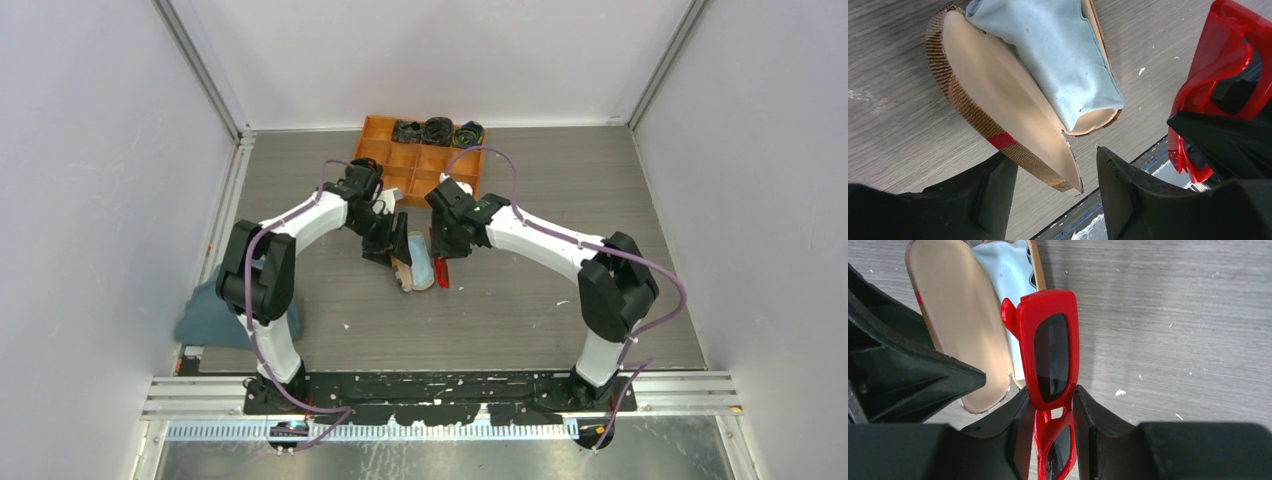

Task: Organize the sunglasses
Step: Place the sunglasses at the center of the board, then adjust the sunglasses at the center of the board, then pick up the sunglasses from the center of the board.

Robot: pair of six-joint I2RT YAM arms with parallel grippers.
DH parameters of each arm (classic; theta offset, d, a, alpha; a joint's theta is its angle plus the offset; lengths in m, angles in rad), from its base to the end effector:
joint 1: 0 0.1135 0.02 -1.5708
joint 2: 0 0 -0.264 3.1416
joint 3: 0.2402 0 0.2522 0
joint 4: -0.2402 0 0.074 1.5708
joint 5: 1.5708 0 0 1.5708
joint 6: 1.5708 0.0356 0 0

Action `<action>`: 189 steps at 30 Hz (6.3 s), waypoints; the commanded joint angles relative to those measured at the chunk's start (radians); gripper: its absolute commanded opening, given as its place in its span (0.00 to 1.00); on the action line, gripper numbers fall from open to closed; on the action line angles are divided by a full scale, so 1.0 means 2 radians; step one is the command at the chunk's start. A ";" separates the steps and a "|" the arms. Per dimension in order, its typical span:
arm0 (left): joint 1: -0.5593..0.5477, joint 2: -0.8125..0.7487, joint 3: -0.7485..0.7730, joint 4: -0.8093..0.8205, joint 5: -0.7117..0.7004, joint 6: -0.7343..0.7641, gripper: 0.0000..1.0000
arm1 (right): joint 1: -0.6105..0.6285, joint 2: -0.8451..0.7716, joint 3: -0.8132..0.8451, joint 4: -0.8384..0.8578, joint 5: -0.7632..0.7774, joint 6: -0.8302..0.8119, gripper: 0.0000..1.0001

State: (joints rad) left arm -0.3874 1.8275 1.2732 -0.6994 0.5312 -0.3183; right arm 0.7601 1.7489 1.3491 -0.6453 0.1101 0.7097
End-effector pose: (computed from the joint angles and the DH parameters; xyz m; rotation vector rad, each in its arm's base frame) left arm 0.3261 -0.1525 0.1915 0.2259 2.8897 -0.8992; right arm 0.2713 0.2525 0.2386 -0.0275 2.6555 0.3705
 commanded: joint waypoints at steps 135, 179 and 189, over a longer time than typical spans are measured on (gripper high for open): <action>0.021 -0.032 -0.004 0.051 0.064 -0.036 0.60 | -0.115 0.071 -0.040 0.002 -0.113 -0.591 0.59; 0.023 -0.030 -0.003 0.054 0.076 -0.031 0.59 | -0.159 -0.060 -0.060 0.135 -0.222 -0.202 0.35; 0.023 -0.032 0.000 0.054 0.078 -0.033 0.59 | -0.096 -0.059 -0.107 0.265 -0.152 0.024 0.35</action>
State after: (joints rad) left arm -0.3447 1.7798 1.2671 -0.6167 0.6559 -0.3862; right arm 0.4885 1.6333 1.1404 -0.2455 -0.2813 0.5781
